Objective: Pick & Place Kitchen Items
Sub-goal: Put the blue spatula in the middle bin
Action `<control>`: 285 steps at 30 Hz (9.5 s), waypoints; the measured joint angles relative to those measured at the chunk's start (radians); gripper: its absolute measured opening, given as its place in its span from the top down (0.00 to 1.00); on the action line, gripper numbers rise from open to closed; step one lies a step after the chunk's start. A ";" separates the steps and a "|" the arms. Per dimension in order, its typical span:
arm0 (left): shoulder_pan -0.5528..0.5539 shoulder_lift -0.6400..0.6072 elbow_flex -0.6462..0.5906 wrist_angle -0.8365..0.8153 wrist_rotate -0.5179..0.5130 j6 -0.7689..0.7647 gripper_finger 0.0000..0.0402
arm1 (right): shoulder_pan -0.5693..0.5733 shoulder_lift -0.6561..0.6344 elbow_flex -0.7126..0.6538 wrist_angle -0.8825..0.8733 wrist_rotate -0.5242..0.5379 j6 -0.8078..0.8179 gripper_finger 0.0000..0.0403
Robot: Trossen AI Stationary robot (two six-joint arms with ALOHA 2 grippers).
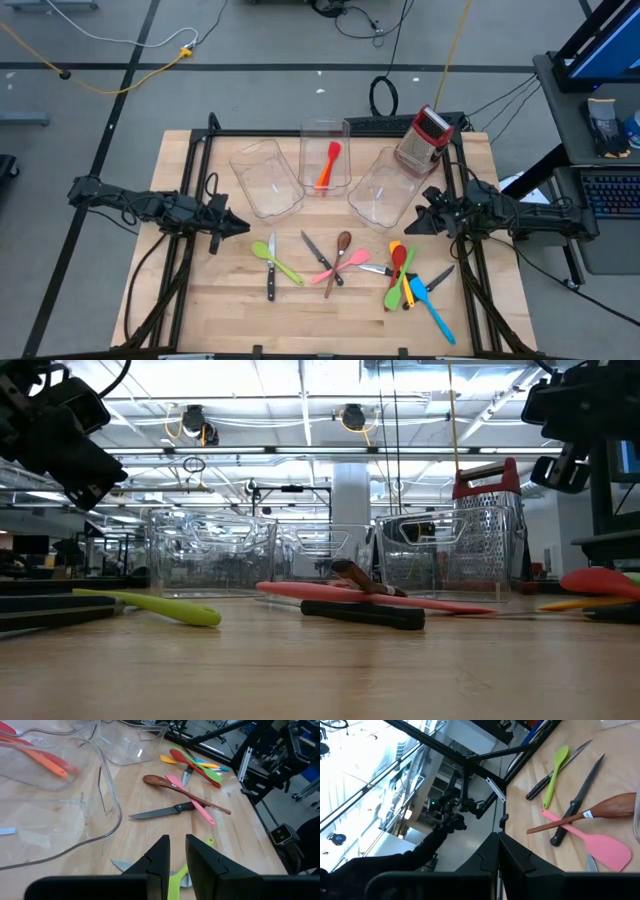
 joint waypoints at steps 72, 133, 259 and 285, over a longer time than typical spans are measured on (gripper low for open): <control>0.000 0.000 0.001 -0.007 -0.021 0.223 0.84 | 0.992 0.868 0.522 -0.737 0.294 0.854 0.99; 0.000 0.000 0.001 -0.006 -0.019 0.219 0.84 | 1.106 1.022 0.403 -0.521 0.437 1.053 0.50; 0.000 0.000 0.001 -0.006 -0.019 0.275 0.84 | 0.711 0.766 0.404 0.031 0.840 0.540 0.99; 0.000 0.000 0.000 0.081 -0.019 0.270 0.84 | 0.092 0.766 0.406 0.453 0.543 -0.014 0.99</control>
